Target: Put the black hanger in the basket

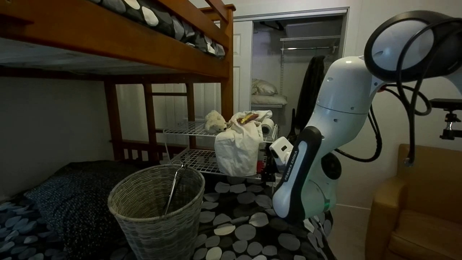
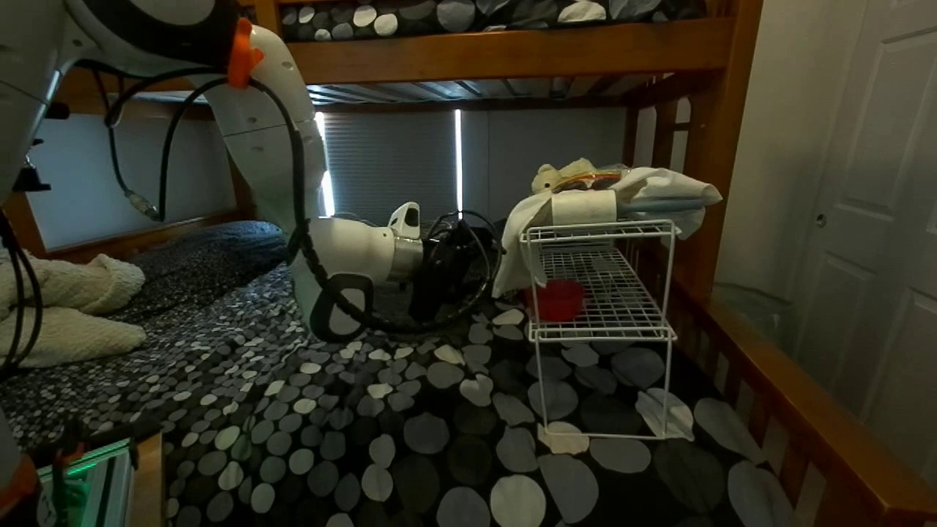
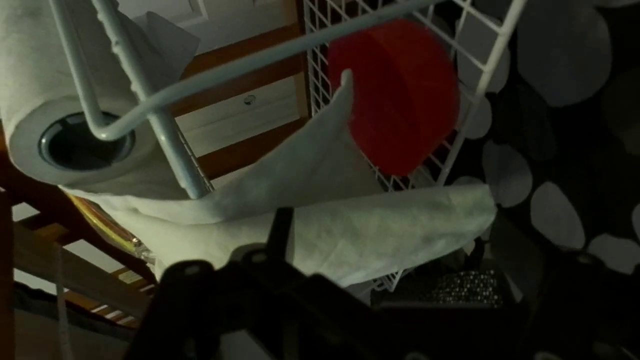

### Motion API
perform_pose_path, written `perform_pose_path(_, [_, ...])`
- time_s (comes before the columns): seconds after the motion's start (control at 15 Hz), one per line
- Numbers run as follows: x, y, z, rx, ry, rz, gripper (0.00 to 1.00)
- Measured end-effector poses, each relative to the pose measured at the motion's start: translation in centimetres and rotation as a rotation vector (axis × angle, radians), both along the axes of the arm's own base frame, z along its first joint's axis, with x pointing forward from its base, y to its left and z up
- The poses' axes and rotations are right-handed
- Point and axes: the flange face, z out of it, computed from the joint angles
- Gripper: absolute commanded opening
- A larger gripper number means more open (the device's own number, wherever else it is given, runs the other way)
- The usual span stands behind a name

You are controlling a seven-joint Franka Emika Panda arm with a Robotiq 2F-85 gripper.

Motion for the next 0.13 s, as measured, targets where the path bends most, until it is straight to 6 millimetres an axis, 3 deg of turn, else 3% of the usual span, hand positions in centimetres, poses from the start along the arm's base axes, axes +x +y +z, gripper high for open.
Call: perform_pose_path(0.13, [0.15,-0.03,0.31,-0.048,0.005,0.005,1.0])
